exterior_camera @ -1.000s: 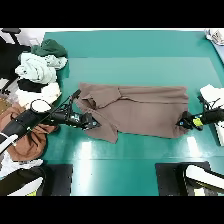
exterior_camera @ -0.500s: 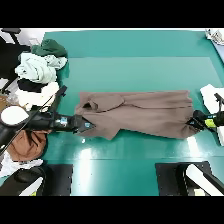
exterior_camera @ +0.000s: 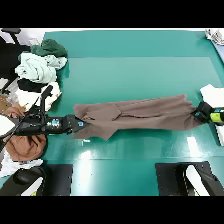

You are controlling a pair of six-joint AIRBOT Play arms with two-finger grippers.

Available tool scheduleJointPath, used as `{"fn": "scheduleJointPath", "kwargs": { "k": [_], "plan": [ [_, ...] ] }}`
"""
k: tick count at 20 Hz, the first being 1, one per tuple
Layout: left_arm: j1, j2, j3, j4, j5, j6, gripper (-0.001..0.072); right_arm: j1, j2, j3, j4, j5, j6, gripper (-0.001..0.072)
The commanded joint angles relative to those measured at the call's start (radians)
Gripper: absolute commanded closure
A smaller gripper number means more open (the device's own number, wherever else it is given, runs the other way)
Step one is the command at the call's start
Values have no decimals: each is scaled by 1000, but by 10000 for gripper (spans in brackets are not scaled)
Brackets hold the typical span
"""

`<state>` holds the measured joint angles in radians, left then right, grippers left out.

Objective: Fold the shirts.

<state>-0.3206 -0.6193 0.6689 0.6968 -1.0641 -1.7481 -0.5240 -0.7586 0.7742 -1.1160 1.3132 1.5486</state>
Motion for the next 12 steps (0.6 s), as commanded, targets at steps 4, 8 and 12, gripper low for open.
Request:
{"fn": "scheduleJointPath", "kwargs": {
  "k": [4,8,12],
  "plan": [
    [1,-16,0,277,239,-113,682,79,-221,246,-4,-19,22,694],
    [0,-175,0,255,288,-74,682,195,-419,347,-12,21,20,694],
    [0,-315,0,160,342,22,682,244,-534,433,-46,43,21,693]
  ]
}}
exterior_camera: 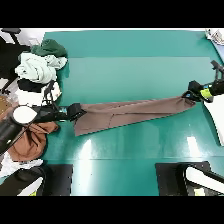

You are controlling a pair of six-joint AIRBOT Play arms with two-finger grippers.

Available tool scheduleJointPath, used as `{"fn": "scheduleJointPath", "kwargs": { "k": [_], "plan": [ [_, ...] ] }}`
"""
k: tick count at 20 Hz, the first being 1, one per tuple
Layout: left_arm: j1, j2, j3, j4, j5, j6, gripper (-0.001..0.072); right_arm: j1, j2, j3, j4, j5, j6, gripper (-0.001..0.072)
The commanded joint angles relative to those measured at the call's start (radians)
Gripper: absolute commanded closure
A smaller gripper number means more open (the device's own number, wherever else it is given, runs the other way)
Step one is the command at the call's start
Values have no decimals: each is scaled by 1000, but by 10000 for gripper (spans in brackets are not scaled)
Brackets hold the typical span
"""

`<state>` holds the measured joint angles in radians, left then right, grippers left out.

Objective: Fold the shirts.

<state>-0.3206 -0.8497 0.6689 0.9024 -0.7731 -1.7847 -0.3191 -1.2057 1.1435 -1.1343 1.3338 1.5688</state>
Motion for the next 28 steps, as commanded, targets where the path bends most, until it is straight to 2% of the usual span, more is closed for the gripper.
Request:
{"fn": "scheduleJointPath", "kwargs": {
  "k": [1,4,7,8,9,10,13,14,15,16,19,21,22,23,24,26,27,28],
  "plan": [
    [0,-98,0,-45,65,62,682,39,-100,82,-60,28,1,692],
    [0,-108,0,-34,121,66,682,27,-121,122,-163,52,2,691],
    [0,-108,0,-33,169,66,681,-8,-121,119,-176,65,13,688],
    [0,-108,0,-32,178,66,682,-18,-121,113,-174,67,13,660],
    [0,-108,0,-26,188,66,681,-19,-121,103,-175,63,13,558],
    [0,-108,0,-21,192,66,681,-19,-121,94,-175,56,13,513],
    [0,-139,0,-21,204,66,681,-9,-121,63,-175,20,13,514],
    [0,-167,0,-22,203,66,649,-1,-121,48,-176,2,13,514],
    [0,-196,0,-27,202,66,475,0,-121,34,-176,-10,12,514],
    [0,-223,0,-26,204,66,338,0,-121,20,-176,-26,12,514],
    [10,-251,3,-11,231,86,339,-5,-118,13,-176,-34,-8,514],
    [37,-251,33,0,185,122,337,-23,-112,13,-176,-33,-8,513],
    [53,-251,57,11,134,147,223,-32,-110,13,-175,-32,-16,513],
    [67,-251,82,33,82,148,38,-41,-109,13,-176,-32,-26,513],
    [80,-251,114,67,26,148,-6,-55,-109,13,-176,-33,-27,510],
    [89,-251,176,121,-56,149,-6,-72,-110,13,-175,-44,-39,491],
    [89,-251,208,120,-84,166,-6,-80,-110,13,-174,-44,-44,401],
    [89,-251,237,115,-104,172,-6,-81,-110,12,-175,-45,-45,358]
  ]
}}
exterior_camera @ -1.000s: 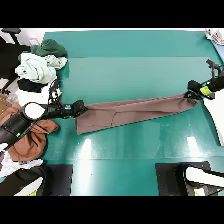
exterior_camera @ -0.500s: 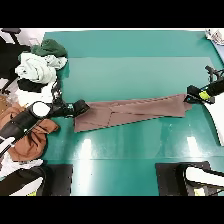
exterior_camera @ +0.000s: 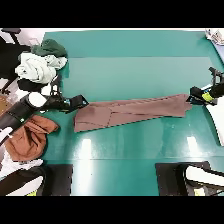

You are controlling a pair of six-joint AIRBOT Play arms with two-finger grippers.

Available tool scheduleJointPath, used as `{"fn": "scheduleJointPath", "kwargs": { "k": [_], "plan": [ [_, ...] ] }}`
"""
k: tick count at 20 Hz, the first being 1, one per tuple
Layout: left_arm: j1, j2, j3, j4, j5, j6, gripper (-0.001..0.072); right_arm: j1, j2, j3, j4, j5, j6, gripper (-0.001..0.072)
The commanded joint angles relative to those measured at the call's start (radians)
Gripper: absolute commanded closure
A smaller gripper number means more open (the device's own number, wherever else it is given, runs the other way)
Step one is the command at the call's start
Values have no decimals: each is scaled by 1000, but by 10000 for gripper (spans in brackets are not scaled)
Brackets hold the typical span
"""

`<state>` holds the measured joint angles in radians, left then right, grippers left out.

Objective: Fold the shirts.

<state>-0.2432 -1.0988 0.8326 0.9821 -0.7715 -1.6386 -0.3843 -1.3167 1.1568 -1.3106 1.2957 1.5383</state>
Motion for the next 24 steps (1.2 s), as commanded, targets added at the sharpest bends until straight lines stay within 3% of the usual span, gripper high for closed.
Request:
{"fn": "scheduleJointPath", "kwargs": {
  "k": [1,8,9,10,11,12,16,18,20,24],
  "plan": [
    [11,-2,97,35,-120,26,-6,-16,1,-2,1,-14,-22,357],
    [8,-2,121,20,-163,26,-5,29,-75,-2,6,-41,-33,303],
    [8,-2,121,1,-169,43,23,41,-85,-1,2,-49,-44,303],
    [7,-2,121,-46,-181,89,118,43,-89,-1,-6,-58,-53,274],
    [-5,-2,121,-82,-186,130,122,41,-88,-1,-13,-66,-55,102],
    [-30,-2,121,-84,-180,137,122,31,-88,2,-26,-65,-58,-6],
    [-130,-62,150,-46,-148,137,123,-23,-88,4,-16,-66,-133,-8],
    [-164,-128,202,-43,-157,138,124,-41,-89,4,11,-101,-220,-8],
    [-188,-188,269,-42,-160,141,124,-80,-113,22,126,-123,-332,-8],
    [-201,-270,380,-40,-166,147,124,-145,-254,123,343,44,-482,-8]
  ]
}}
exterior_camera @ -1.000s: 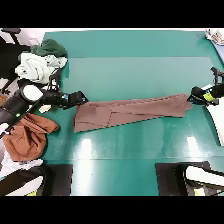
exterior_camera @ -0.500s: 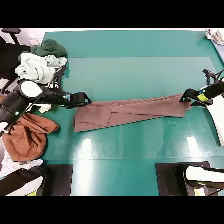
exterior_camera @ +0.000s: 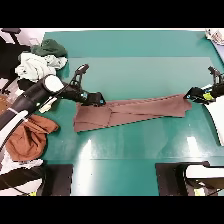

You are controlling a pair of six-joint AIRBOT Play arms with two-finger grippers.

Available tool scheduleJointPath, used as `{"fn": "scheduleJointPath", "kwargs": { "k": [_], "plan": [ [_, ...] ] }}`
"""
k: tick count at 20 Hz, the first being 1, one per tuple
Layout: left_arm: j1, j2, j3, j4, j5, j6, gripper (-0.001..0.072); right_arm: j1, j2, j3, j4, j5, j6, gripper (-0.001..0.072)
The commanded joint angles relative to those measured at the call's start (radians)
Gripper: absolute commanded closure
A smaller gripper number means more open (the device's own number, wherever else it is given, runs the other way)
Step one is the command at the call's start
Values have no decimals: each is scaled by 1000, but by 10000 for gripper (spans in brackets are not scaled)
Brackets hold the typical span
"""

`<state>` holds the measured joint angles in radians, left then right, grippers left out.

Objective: Fold the shirts.

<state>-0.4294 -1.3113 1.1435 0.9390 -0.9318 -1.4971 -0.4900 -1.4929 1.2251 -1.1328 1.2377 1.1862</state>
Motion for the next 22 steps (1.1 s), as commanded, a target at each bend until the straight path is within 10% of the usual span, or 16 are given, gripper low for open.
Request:
{"fn": "scheduleJointPath", "kwargs": {
  "k": [1,9,11,14,22],
  "plan": [
    [-15,-76,89,3,-11,6,124,-45,-112,72,218,150,-156,-8],
    [-116,-188,156,4,-10,14,124,43,-214,23,155,222,-182,25],
    [-140,-208,158,3,15,13,283,71,-214,-25,134,240,-182,339],
    [-165,-239,158,3,42,13,292,85,-196,-82,145,292,-157,694],
    [-231,-315,158,6,54,14,467,145,193,-191,410,280,109,697]
  ]
}}
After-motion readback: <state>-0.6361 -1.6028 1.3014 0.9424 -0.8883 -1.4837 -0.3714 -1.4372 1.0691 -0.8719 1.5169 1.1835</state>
